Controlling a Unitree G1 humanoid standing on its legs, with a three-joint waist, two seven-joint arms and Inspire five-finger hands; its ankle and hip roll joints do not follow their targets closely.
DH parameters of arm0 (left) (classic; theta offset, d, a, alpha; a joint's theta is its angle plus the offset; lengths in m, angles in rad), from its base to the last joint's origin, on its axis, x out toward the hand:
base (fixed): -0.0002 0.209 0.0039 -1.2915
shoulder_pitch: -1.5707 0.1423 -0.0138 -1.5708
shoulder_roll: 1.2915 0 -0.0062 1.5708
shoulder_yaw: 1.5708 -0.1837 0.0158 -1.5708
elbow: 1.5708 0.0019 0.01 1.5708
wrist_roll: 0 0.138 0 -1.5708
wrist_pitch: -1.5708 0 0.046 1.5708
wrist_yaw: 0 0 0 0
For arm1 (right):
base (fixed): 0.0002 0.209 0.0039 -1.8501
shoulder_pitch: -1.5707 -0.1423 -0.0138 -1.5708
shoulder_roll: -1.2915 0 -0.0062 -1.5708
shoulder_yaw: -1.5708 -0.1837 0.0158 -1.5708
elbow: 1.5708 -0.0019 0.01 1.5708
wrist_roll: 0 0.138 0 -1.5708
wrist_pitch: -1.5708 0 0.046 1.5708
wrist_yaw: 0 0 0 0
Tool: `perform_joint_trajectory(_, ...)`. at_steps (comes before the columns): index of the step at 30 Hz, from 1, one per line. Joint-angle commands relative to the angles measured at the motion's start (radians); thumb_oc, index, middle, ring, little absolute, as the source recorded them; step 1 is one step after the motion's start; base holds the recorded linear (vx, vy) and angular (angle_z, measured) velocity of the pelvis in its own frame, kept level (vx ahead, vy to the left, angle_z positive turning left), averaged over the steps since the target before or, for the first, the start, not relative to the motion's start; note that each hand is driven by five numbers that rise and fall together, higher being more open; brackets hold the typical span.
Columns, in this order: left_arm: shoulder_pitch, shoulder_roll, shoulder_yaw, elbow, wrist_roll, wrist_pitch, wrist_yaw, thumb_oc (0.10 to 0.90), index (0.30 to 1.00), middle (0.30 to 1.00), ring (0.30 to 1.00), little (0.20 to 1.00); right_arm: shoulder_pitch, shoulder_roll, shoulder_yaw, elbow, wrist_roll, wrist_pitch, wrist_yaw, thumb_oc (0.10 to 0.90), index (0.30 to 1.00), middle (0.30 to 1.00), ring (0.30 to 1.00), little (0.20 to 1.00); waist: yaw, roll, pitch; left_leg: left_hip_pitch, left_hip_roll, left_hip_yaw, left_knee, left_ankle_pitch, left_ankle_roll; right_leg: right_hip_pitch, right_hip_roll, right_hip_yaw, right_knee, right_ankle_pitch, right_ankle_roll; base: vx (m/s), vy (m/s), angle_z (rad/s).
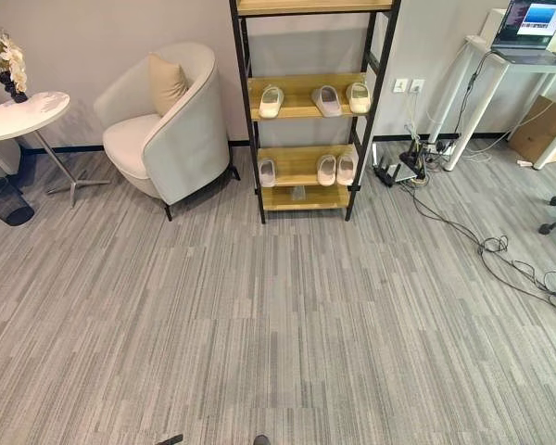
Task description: Arrange the slippers neatly on the shoe rack.
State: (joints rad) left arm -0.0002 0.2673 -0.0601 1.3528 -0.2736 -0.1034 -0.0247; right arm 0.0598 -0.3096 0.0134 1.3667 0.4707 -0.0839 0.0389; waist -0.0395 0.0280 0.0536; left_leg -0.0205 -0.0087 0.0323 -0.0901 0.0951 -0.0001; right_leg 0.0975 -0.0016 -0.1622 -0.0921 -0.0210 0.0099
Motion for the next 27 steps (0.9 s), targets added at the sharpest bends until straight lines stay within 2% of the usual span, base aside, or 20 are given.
perform_joint_trajectory(1,-0.059,0.019,-0.006,-0.012,0.012,-0.034,0.021,0.800,0.900,0.900,0.900,0.900,0.025,0.004,0.031,0.006,-0.019,-0.014,-0.005,0.800,0.900,0.900,0.900,0.900,0.008,-0.022,-0.012,0.038,0.024,0.027,0.003,-0.083,-0.035,-0.048,-0.061,0.024,0.005,-0.008,0.109,0.00,0.000,0.00)
perform_joint_trajectory(12,-0.061,-0.036,-0.064,0.000,0.070,-0.017,0.016,0.800,0.900,0.900,0.900,0.900,0.013,0.022,0.139,-0.017,-0.187,0.009,-0.007,0.800,0.900,0.900,0.900,0.900,0.010,-0.018,0.012,0.054,0.027,0.026,0.003,-0.090,-0.033,-0.036,-0.055,0.033,0.005,-0.021,0.104,0.02,-0.016,0.00)
perform_joint_trajectory(17,-0.071,-0.051,-0.086,-0.006,0.075,-0.015,0.019,0.800,0.900,0.900,0.900,0.900,-0.006,0.021,0.131,-0.039,-0.165,0.009,-0.007,0.800,0.900,0.900,0.900,0.900,0.006,-0.018,0.027,0.050,0.030,0.028,0.003,-0.087,-0.038,-0.038,-0.052,0.027,0.005,-0.025,0.100,0.02,-0.047,0.02)
perform_joint_trajectory(22,-0.086,-0.051,-0.111,-0.003,0.100,-0.007,0.023,0.800,0.900,0.900,0.900,0.900,-0.033,0.009,0.126,-0.062,-0.141,0.003,-0.013,0.800,0.900,0.900,0.900,0.900,-0.004,-0.017,0.062,0.059,0.047,0.027,0.003,-0.085,-0.048,-0.042,-0.041,0.026,0.019,-0.031,0.080,0.03,-0.109,0.01)
perform_joint_trajectory(25,-0.096,-0.050,-0.128,-0.016,0.103,-0.009,0.022,0.800,0.900,0.900,0.900,0.900,-0.044,-0.008,0.123,-0.071,-0.133,0.001,-0.014,0.800,0.900,0.900,0.900,0.900,-0.009,-0.022,0.096,0.016,0.063,0.039,0.135,-0.124,-0.061,-0.064,-0.039,0.042,0.071,-0.059,0.060,0.04,-0.139,0.00)
perform_joint_trajectory(26,-0.097,-0.052,-0.161,-0.037,0.125,-0.011,0.017,0.800,0.900,0.900,0.900,0.900,-0.031,-0.020,0.114,-0.064,-0.133,0.004,-0.009,0.800,0.900,0.900,0.900,0.900,-0.008,-0.034,0.121,-0.047,0.073,0.061,0.300,-0.129,-0.084,-0.052,-0.045,0.052,0.085,-0.077,0.048,0.09,-0.154,-0.01)
perform_joint_trajectory(27,-0.097,-0.052,-0.161,-0.037,0.125,-0.011,0.018,0.800,0.900,0.900,0.900,0.900,-0.031,-0.020,0.113,-0.064,-0.133,0.004,-0.009,0.800,0.900,0.900,0.900,0.900,-0.008,-0.033,0.120,-0.051,0.074,0.060,0.307,-0.132,-0.085,-0.054,-0.044,0.051,0.086,-0.077,0.047,0.15,-0.286,0.08)
